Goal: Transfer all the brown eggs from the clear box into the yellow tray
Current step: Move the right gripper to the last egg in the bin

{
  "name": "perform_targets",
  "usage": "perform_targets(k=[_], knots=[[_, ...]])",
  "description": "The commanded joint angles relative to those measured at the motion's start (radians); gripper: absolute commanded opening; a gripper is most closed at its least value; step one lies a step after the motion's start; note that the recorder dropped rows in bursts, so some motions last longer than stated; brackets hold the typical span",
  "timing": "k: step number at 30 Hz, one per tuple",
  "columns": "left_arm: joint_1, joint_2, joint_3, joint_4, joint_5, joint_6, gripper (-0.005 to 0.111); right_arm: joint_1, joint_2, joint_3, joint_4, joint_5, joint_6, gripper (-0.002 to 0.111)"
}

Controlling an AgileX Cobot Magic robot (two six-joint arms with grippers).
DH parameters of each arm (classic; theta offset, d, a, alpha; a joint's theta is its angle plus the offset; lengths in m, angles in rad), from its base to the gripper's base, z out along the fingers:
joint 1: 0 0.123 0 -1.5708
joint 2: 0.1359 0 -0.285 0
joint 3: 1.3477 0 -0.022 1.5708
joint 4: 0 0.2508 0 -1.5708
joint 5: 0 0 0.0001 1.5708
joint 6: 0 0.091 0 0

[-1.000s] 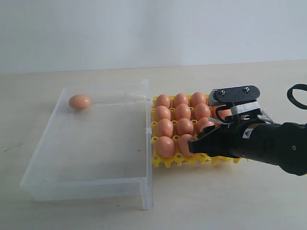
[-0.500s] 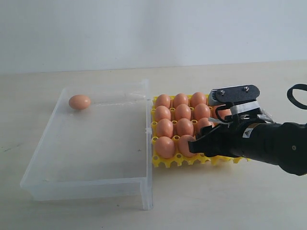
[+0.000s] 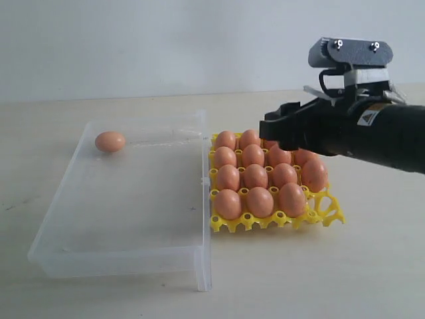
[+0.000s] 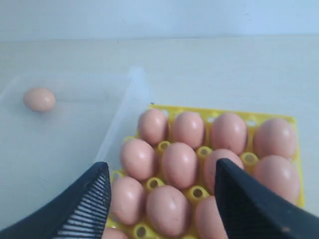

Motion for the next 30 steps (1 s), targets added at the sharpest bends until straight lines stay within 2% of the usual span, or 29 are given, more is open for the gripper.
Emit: perform_targets(k=[1, 3, 5, 10, 13, 15, 17, 20, 26, 30], knots=[[0.001, -0.006, -0.004, -0.002, -0.004, 0.003, 0.000, 0.014, 0.004, -0.090, -0.050, 0.142, 0.085, 0.059], [0.001, -0.006, -0.004, -0.002, -0.004, 0.003, 0.000, 0.038, 0.057, -0.139, -0.057, 0.196, 0.085, 0.059], [0.001, -0.006, -0.004, -0.002, -0.004, 0.003, 0.000, 0.076, 0.139, -0.223, -0.061, 0.305, 0.074, 0.052], [0.001, -0.006, -0.004, -0.002, -0.004, 0.003, 0.000, 0.160, 0.293, -0.470, -0.057, 0.446, -0.088, 0.019], [0.001, -0.006, -0.004, -0.002, -0.004, 0.003, 0.000, 0.177, 0.354, -0.584, -0.057, 0.468, -0.110, 0.005], [0.001, -0.006, -0.004, -0.002, -0.004, 0.003, 0.000, 0.183, 0.400, -0.653, -0.032, 0.463, -0.110, 0.002], [0.001, -0.006, -0.004, -0.002, -0.004, 0.003, 0.000, 0.183, 0.440, -0.704, -0.012, 0.444, -0.110, 0.004], [0.001, -0.006, -0.004, -0.002, -0.004, 0.003, 0.000, 0.183, 0.511, -0.775, 0.041, 0.400, -0.110, 0.013], [0.001, -0.006, -0.004, -0.002, -0.004, 0.003, 0.000, 0.188, 0.694, -0.971, 0.229, 0.403, -0.105, 0.044], [0.001, -0.006, -0.004, -0.002, -0.004, 0.003, 0.000, 0.188, 0.819, -1.128, 0.334, 0.415, -0.099, 0.051]])
